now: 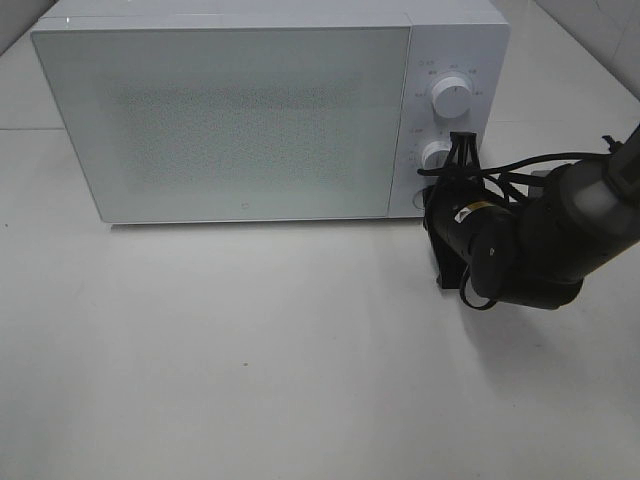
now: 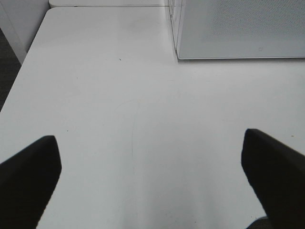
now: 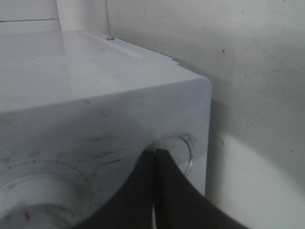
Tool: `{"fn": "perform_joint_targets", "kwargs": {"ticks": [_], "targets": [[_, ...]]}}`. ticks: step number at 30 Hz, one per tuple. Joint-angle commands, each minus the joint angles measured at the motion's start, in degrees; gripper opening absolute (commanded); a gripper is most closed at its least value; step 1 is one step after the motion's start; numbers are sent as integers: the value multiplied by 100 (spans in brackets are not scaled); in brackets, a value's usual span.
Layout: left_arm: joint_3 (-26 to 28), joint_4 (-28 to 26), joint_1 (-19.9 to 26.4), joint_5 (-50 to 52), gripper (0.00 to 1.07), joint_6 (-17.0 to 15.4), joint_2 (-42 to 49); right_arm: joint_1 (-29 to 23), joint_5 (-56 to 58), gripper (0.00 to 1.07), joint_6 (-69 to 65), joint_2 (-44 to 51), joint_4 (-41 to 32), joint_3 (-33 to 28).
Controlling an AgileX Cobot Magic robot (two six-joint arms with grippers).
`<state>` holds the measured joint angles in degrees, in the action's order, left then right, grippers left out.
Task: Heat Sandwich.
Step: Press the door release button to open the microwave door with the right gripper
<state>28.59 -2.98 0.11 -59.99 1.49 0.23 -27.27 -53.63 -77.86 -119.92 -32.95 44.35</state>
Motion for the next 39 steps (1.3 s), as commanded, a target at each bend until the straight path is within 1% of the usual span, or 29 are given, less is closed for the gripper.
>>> {"fn": "perform_joint_targets", "kwargs": {"ticks": [1,4,5,7,10,15,26,36,39], "targets": [[-34,-11,-23,57,98,6,160,109,-567,0,201,46,-201,126],[-34,-11,-23,57,98,6,160,178,-745,0,223,-63,-97,321],[-34,-11,-23,57,98,6,160,229,-940,0,223,-183,-23,510],[-34,-11,-23,57,98,6,160,241,-1008,0,223,-235,34,584],[-34,-11,-23,57,98,6,160,241,-1473,0,212,-407,109,865],[-34,-6,-23,57,98,11,160,258,-1593,0,258,-407,201,917],[-34,-6,-23,57,98,11,160,309,-1301,0,258,-407,332,905],[-34,-6,-23,57,98,11,160,309,-670,0,115,-355,430,905],[-34,-6,-23,57,98,11,160,309,-264,0,201,-206,430,905]]}}
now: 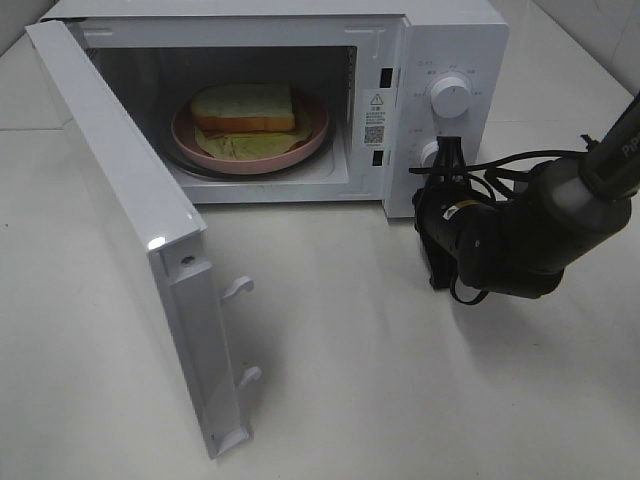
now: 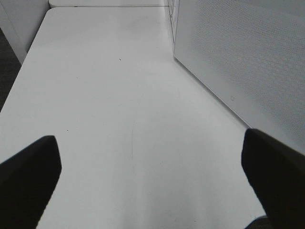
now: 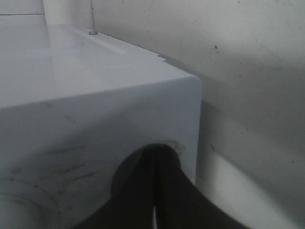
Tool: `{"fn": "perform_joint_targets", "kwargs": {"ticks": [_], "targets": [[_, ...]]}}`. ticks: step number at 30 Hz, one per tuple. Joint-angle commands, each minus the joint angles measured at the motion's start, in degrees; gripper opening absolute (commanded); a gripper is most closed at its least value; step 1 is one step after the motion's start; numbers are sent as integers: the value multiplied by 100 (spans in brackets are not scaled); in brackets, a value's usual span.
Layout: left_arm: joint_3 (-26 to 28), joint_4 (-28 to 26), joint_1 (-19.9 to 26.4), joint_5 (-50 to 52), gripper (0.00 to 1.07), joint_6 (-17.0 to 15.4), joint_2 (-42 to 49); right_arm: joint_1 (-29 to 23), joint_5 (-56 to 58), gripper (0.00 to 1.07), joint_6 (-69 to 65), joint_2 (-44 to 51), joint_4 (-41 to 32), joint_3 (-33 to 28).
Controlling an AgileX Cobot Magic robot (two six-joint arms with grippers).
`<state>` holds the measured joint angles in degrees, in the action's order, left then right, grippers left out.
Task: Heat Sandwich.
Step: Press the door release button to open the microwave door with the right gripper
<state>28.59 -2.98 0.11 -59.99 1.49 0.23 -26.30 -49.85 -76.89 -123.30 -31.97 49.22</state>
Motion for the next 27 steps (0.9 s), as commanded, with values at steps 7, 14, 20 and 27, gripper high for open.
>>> {"fn": "perform_joint_targets", "kwargs": {"ticks": [7,14,20,27], "targets": [[-34,-6,-23,57,98,11,160,212,-390,0,269,252,332,418],[-34,-6,-23,57,98,11,160,212,-355,0,269,269,332,401],[-34,-6,-23,57,98,11,160,206,-52,0,212,544,332,0],[-34,-6,-23,57,98,11,160,189,745,0,201,940,332,-481]]}}
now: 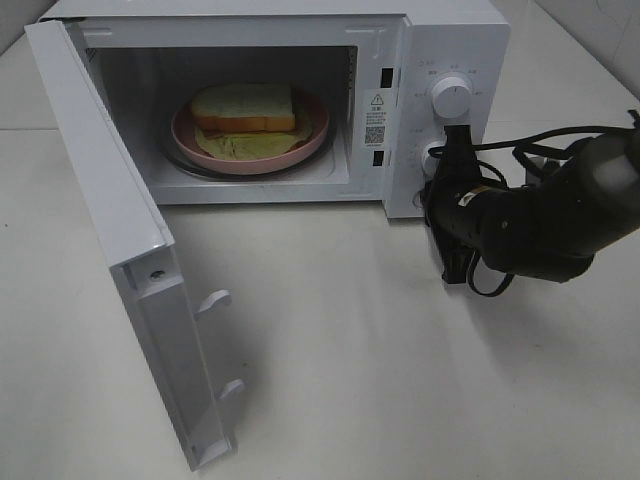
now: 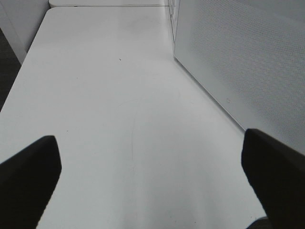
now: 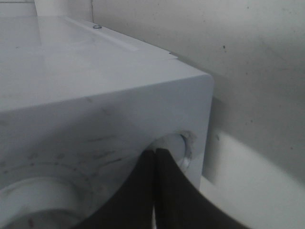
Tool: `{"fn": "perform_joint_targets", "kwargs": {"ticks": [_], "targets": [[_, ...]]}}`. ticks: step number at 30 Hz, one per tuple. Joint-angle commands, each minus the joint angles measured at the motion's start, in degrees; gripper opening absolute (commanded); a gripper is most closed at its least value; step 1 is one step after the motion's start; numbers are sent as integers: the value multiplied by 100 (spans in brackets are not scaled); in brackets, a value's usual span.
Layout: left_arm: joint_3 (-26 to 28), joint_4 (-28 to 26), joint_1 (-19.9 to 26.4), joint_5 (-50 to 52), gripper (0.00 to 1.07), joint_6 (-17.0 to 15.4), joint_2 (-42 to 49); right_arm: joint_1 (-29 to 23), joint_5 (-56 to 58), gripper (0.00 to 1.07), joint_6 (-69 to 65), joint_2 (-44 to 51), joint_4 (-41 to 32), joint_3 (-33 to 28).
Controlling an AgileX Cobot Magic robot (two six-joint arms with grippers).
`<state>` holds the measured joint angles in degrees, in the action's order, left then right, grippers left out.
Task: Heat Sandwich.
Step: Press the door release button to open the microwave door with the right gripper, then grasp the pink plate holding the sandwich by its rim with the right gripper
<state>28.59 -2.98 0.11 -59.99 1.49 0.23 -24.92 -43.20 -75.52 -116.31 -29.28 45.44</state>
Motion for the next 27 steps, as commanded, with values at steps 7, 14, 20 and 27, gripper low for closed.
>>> {"fn": "perform_joint_targets", "kwargs": {"ticks": [7,14,20,27], "targets": [[-34,-6,-23,57,98,11,160,52,796,0,561,791,34,-561],[-34,-6,-23,57,98,11,160,63,2103,0,1742,1662,40,-733],[-34,-6,-23,57,98,11,160,74,3375,2,3105,2292,46,-733],[-34,-6,-23,57,98,11,160,74,4641,5,4968,2928,92,-733]]}}
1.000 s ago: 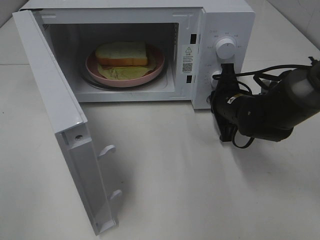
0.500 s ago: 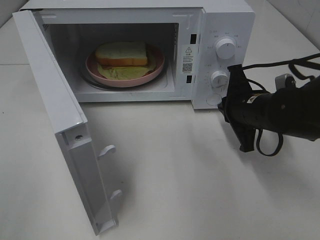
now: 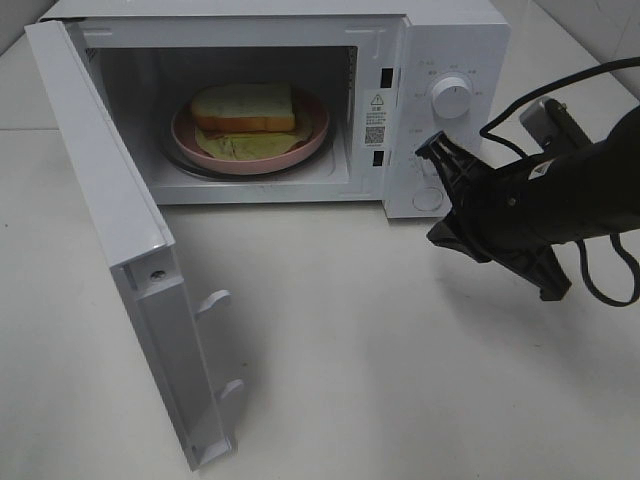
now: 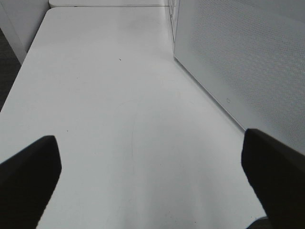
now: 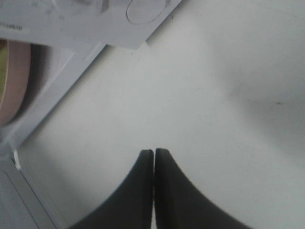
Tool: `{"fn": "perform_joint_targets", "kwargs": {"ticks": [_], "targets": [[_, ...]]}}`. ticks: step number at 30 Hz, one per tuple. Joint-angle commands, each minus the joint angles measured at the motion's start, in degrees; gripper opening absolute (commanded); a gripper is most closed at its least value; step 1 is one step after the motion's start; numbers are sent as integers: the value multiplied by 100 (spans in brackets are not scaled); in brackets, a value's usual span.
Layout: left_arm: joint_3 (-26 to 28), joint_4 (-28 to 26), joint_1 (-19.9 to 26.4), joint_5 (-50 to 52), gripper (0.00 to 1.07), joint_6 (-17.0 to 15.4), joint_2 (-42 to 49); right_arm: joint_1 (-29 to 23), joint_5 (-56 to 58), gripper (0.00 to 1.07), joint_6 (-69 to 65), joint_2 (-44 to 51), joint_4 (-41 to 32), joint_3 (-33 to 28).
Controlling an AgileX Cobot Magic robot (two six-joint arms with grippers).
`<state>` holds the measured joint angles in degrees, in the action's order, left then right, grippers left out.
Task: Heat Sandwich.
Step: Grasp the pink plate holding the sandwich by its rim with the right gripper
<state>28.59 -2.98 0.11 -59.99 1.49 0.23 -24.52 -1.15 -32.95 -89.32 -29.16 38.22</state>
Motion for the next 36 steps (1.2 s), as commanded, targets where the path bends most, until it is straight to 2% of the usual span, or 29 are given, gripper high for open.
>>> {"fn": "perform_joint_targets", "kwargs": {"ticks": [1,4,10,14,20,25,27,36], "targets": [[-34,-6,-23,57,98,11,160,34,435,5,710,229,80,-11],[-34,-6,-23,57,98,11,160,34,1089,6,1306,476,350,0],[-34,-6,-23,57,98,11,160,34,1925,8,1455,716,859,0],[-34,-6,-23,57,98,11,160,34,2687,9,1524,733,1719,0],[-34,-6,-23,57,98,11,160,34,3592,11,1942,733,2326,241],[-34,-6,-23,57,98,11,160,34,4423,12,3151,733,2487,688],[-34,-6,-23,57,98,11,160,34,4773,13,4148,733,2510,934],[-34,-6,-23,57,98,11,160,29,5145,15,6778,733,2550,1318]]}}
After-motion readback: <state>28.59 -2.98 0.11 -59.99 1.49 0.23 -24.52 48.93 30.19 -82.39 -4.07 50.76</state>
